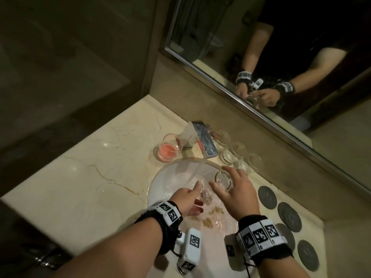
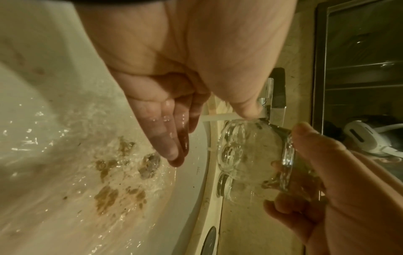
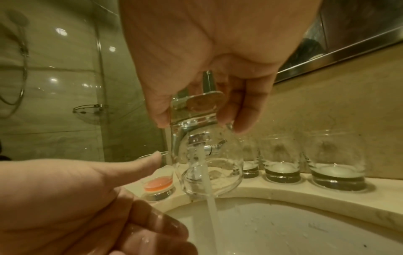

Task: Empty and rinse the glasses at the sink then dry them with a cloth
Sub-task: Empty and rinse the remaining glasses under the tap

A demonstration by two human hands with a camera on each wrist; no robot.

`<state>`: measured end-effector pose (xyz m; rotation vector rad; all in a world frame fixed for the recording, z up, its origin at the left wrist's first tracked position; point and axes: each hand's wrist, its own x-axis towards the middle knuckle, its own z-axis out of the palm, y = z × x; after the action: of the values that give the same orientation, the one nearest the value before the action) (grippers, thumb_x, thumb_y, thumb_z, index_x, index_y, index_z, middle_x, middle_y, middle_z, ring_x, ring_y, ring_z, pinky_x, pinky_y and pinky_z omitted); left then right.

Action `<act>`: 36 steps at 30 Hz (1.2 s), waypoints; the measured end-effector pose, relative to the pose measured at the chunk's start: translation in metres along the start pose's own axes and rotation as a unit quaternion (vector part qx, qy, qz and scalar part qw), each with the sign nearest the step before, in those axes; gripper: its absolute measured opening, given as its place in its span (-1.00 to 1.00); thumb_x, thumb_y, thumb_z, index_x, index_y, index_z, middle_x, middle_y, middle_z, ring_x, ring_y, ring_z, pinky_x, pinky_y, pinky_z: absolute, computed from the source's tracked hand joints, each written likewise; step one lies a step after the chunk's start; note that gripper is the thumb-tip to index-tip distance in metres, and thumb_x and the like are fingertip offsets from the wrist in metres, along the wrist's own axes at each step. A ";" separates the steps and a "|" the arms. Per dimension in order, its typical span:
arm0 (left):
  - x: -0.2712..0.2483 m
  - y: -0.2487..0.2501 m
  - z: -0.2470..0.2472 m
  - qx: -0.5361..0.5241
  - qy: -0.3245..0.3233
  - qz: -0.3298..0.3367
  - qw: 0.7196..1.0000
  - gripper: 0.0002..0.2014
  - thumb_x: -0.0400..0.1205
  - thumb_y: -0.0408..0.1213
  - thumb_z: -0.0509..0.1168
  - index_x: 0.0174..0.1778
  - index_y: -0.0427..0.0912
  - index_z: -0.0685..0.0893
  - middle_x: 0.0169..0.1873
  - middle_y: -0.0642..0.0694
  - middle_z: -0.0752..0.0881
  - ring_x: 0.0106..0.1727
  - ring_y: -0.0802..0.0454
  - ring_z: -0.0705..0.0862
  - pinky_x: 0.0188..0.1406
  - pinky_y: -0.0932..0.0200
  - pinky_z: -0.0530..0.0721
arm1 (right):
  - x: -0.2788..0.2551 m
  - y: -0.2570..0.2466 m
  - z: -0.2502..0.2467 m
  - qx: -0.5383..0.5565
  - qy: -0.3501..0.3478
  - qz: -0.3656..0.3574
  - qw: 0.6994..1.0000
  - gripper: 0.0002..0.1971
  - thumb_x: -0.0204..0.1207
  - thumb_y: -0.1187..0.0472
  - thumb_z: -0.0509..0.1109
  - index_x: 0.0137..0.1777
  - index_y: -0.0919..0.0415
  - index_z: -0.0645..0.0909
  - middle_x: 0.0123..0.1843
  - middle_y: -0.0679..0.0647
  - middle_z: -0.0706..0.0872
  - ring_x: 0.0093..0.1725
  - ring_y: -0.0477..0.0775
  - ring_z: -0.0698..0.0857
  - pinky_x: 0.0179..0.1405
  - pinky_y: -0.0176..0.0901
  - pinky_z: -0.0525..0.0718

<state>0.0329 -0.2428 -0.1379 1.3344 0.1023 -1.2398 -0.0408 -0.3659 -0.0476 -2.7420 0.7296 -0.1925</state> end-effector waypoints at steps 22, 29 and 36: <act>-0.025 0.007 0.059 0.356 -0.059 0.151 0.921 -0.31 0.21 -0.08 0.67 0.19 0.04 0.48 0.03 0.04 0.66 -0.04 0.06 0.72 -0.01 0.13 0.75 | -0.094 0.053 0.020 0.306 -0.043 0.212 0.927 -0.14 0.16 0.21 0.67 0.38 -0.23 0.28 0.03 -0.13 0.68 0.00 -0.21 0.68 -0.19 -0.49 0.58; -0.017 0.021 0.084 0.327 -0.075 0.133 0.933 -0.36 0.31 0.11 0.58 0.27 0.10 0.53 0.12 0.08 0.67 0.06 0.06 0.73 0.11 -0.01 0.76 | -0.071 0.092 0.006 0.320 0.055 0.242 0.915 -0.34 0.27 0.14 0.67 0.24 -0.02 0.31 0.02 -0.13 0.64 -0.04 -0.27 0.64 -0.16 -0.50 0.54; -0.014 0.015 0.061 0.294 0.001 0.094 0.951 -0.56 0.54 -0.07 0.50 0.27 -0.10 0.55 -0.01 -0.06 0.75 0.00 -0.01 0.76 0.04 0.06 0.77 | -0.010 0.145 0.012 0.323 0.136 0.297 0.888 -0.25 0.25 0.08 0.69 0.30 0.15 0.27 0.05 0.03 0.59 0.00 0.01 0.64 -0.05 -0.25 0.52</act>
<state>0.0030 -0.2838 -0.0984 1.8069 -0.4185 -1.1457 -0.1143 -0.4781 -0.1053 -1.7867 1.2676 -0.5674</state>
